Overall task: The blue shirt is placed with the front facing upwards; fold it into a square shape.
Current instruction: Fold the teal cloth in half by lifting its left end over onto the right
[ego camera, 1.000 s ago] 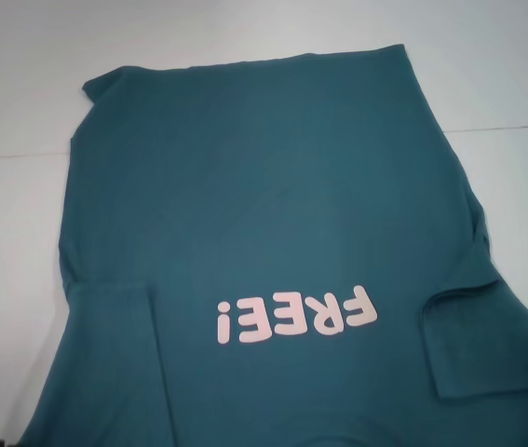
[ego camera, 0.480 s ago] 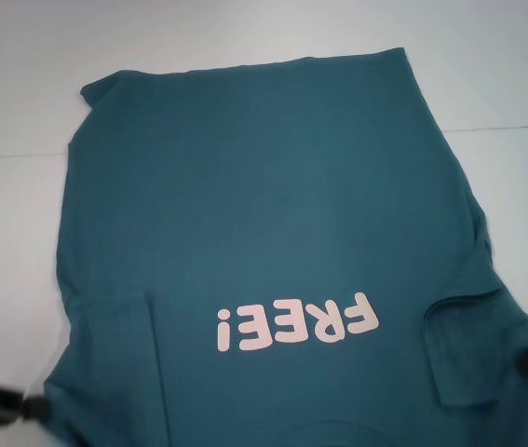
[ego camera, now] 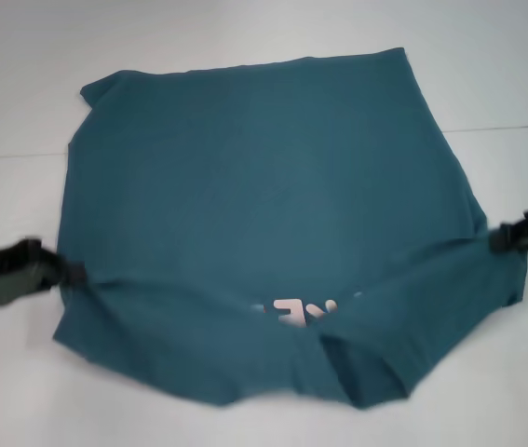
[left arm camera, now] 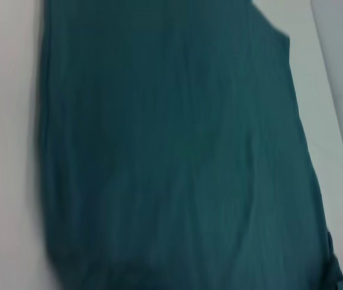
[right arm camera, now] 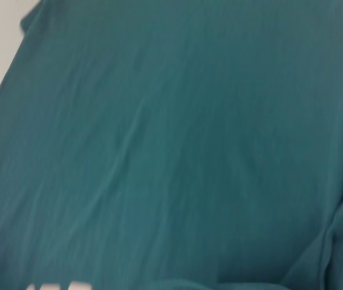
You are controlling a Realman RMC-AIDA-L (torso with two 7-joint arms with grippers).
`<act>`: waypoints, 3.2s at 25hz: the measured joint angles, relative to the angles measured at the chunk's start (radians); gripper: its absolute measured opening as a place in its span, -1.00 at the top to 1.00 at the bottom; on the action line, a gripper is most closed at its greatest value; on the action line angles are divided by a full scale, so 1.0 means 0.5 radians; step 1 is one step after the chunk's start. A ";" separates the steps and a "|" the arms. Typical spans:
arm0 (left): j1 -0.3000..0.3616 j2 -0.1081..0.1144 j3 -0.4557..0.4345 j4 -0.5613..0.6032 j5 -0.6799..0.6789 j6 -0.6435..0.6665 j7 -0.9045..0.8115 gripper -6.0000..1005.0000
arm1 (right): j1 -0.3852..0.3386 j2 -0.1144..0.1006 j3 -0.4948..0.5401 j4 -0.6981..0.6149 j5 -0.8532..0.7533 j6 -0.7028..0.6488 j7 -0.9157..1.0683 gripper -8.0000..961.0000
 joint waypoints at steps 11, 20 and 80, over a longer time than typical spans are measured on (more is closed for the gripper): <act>-0.197 0.071 0.101 -0.074 0.015 -0.437 -0.147 0.91 | 0.185 0.027 -0.007 0.079 0.008 0.424 0.108 0.86; -0.310 0.039 0.346 -0.186 0.001 -0.921 -0.138 0.91 | 0.279 0.036 -0.026 0.342 0.001 0.855 0.106 0.86; -0.410 -0.255 0.680 -0.299 0.014 -2.268 0.190 0.89 | 0.613 0.059 -0.705 0.963 -0.231 2.144 0.088 0.86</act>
